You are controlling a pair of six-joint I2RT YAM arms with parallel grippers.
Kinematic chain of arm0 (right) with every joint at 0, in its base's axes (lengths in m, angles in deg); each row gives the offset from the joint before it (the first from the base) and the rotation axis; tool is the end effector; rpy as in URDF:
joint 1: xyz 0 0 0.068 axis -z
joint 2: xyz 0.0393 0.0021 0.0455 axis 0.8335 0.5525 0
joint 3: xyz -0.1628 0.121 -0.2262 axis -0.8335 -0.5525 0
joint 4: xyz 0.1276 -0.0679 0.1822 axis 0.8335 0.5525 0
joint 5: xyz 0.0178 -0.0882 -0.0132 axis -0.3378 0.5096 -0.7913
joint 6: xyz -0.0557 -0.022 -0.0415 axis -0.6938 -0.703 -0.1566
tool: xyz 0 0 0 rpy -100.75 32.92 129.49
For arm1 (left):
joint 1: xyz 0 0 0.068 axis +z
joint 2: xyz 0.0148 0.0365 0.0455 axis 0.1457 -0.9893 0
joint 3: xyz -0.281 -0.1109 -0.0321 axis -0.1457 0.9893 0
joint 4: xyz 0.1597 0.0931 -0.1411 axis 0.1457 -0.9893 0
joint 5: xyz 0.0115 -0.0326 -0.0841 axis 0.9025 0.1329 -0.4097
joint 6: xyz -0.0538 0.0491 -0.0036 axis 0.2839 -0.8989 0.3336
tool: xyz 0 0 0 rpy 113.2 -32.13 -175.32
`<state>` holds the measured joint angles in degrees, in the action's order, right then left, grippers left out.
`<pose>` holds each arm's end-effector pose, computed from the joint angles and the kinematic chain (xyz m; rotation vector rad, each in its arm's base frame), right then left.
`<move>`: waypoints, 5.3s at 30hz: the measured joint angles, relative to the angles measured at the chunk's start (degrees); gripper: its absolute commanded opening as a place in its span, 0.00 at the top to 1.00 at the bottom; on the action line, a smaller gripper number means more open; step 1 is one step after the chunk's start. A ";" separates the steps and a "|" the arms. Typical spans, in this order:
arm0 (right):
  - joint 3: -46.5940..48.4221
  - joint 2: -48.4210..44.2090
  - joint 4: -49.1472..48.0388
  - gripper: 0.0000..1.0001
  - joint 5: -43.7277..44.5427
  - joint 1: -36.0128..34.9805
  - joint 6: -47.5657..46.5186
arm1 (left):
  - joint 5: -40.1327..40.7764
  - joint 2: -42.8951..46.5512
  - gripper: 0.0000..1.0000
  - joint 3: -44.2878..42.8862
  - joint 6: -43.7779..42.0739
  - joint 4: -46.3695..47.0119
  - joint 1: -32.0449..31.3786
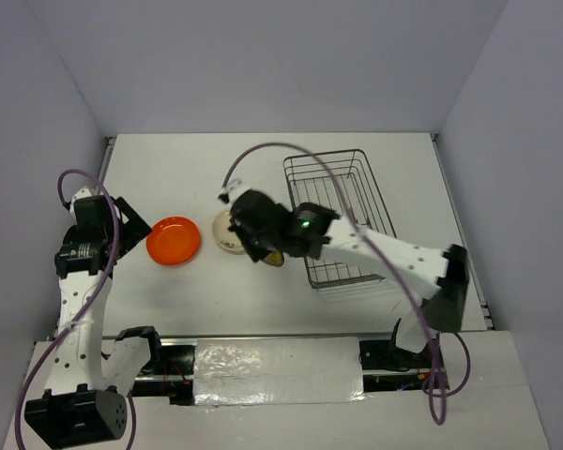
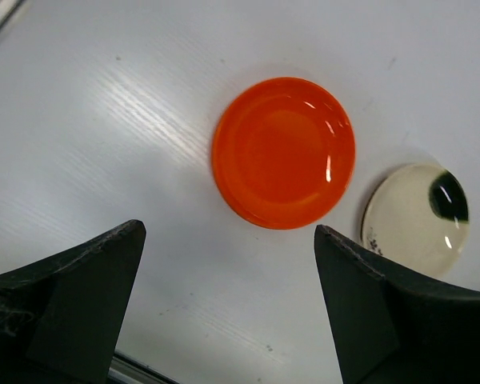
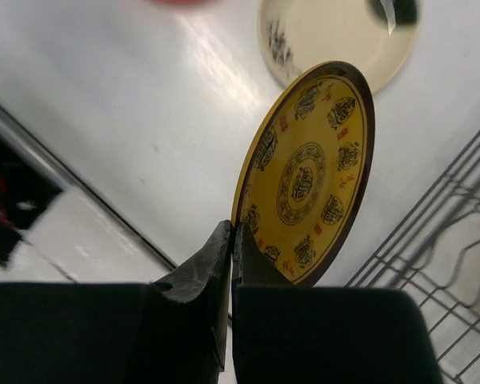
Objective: Unload the plates from the dish rack
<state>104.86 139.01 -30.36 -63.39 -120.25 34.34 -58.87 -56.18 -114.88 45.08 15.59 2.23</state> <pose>0.1537 0.2844 0.4006 -0.8699 2.1536 0.4744 0.1375 0.0362 0.3275 -0.9824 2.0306 -0.0499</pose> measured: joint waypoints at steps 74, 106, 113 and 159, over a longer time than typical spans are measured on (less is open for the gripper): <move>-15.93 -24.06 -5.38 1.00 -20.06 31.50 -3.65 | 1.11 1.01 0.01 2.97 -4.33 3.41 -3.43; -4.28 12.68 -2.69 0.00 12.17 -7.85 7.98 | 11.87 5.55 0.01 2.89 0.92 -1.07 -3.43; -24.76 -17.51 -8.44 0.00 17.57 -3.87 11.06 | 9.05 5.49 0.00 2.89 -1.27 -0.39 -3.43; -29.09 -69.00 18.49 0.00 37.31 10.69 14.23 | -1.73 31.45 0.01 -4.96 -12.59 -10.73 -5.22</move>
<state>75.77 70.00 -11.87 -26.08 -109.56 48.57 -60.60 -24.73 -119.84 32.49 4.86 -2.99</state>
